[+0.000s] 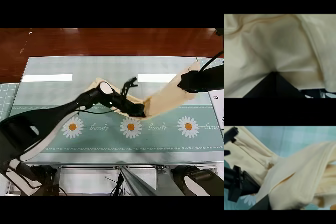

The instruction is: Fold the shirts.

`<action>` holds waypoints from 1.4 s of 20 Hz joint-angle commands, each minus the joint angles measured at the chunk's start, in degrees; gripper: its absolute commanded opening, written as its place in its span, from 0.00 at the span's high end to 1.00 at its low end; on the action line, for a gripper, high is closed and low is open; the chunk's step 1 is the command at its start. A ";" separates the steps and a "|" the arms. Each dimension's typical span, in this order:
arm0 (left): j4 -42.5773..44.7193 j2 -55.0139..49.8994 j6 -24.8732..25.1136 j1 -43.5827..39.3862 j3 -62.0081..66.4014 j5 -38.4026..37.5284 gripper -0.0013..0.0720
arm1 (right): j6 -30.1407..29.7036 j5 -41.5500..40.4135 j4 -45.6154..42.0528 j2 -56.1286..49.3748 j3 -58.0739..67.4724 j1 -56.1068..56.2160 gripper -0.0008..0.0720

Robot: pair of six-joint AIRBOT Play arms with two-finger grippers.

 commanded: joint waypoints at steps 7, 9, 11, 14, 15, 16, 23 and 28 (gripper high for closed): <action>-3.19 3.52 0.00 10.58 1.55 -0.39 0.97 | 1.14 -3.96 -6.84 -1.05 0.00 1.16 0.95; 0.63 9.66 -0.09 17.77 1.55 -0.92 0.97 | 0.52 -6.82 -3.56 -4.00 0.00 1.18 0.95; 2.89 15.91 -0.09 24.61 1.55 -2.29 0.97 | -0.35 -8.74 0.68 -7.87 0.00 1.40 0.95; 3.10 25.79 -0.09 34.67 1.55 -3.80 0.96 | -0.13 -11.74 0.59 -13.90 0.00 5.60 0.95; 3.10 29.00 -0.07 37.68 1.55 -4.33 0.96 | 0.50 -12.74 0.63 -16.13 0.00 7.65 0.95; 3.13 31.80 -0.07 40.28 1.55 -4.96 0.96 | 1.44 -13.88 0.63 -18.21 0.00 9.55 0.95; 5.11 46.64 -0.09 49.77 1.53 -15.65 0.96 | 7.72 -30.99 2.54 -30.56 0.00 20.63 0.95; 5.90 51.32 -0.35 49.68 1.38 -21.77 0.96 | 9.07 -42.49 14.80 -36.68 0.00 24.22 0.74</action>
